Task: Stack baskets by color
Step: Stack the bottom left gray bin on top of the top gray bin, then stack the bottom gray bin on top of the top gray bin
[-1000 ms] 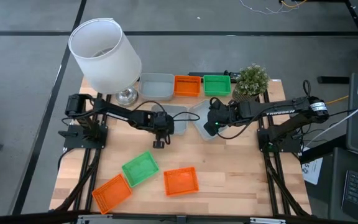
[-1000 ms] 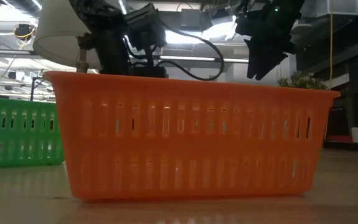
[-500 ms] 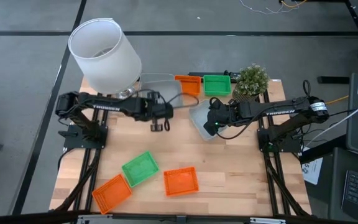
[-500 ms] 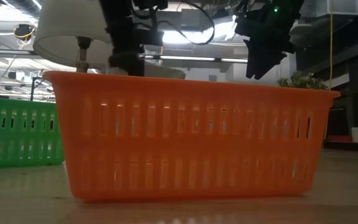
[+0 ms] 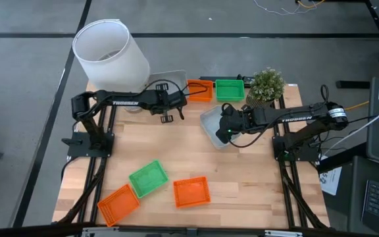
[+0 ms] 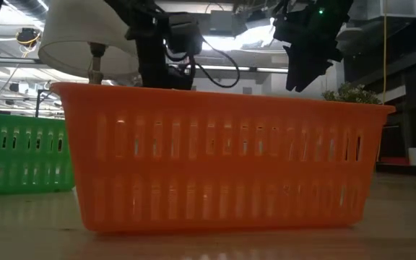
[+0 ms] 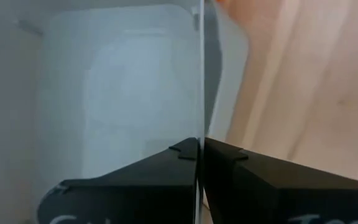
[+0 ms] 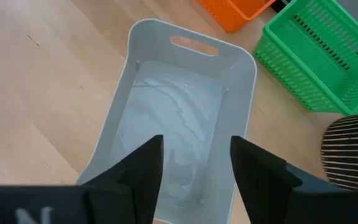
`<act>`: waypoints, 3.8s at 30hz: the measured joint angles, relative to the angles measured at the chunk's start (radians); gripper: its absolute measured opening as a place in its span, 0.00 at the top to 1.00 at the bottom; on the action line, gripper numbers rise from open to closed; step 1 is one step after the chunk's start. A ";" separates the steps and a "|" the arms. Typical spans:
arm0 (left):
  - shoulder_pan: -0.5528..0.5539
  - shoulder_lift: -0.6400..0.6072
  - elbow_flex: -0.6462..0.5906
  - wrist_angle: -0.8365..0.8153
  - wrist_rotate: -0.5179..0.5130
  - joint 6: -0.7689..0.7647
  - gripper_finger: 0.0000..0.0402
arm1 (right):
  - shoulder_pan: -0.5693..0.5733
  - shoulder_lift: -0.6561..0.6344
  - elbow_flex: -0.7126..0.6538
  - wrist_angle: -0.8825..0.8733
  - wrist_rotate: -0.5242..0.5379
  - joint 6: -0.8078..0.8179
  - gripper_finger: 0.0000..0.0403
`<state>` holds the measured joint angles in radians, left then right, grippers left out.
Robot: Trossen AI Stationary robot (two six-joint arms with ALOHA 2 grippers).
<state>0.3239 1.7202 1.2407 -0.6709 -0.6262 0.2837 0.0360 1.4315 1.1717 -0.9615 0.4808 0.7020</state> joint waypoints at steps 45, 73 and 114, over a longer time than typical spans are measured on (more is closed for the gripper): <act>0.205 -0.005 0.005 0.060 0.373 0.085 0.79 | 0.040 -0.001 -0.115 0.139 -0.038 0.019 0.54; -0.164 0.200 0.195 0.369 0.722 0.321 0.78 | 0.378 -0.173 0.202 -0.216 0.511 0.182 0.54; -0.294 0.227 0.195 0.225 0.053 0.394 1.00 | 0.401 -0.170 0.198 -0.220 0.407 0.184 0.54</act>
<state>0.0300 1.9470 1.4357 -0.4455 -0.5728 0.6775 0.4374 1.2613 1.3693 -1.1812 0.8875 0.8864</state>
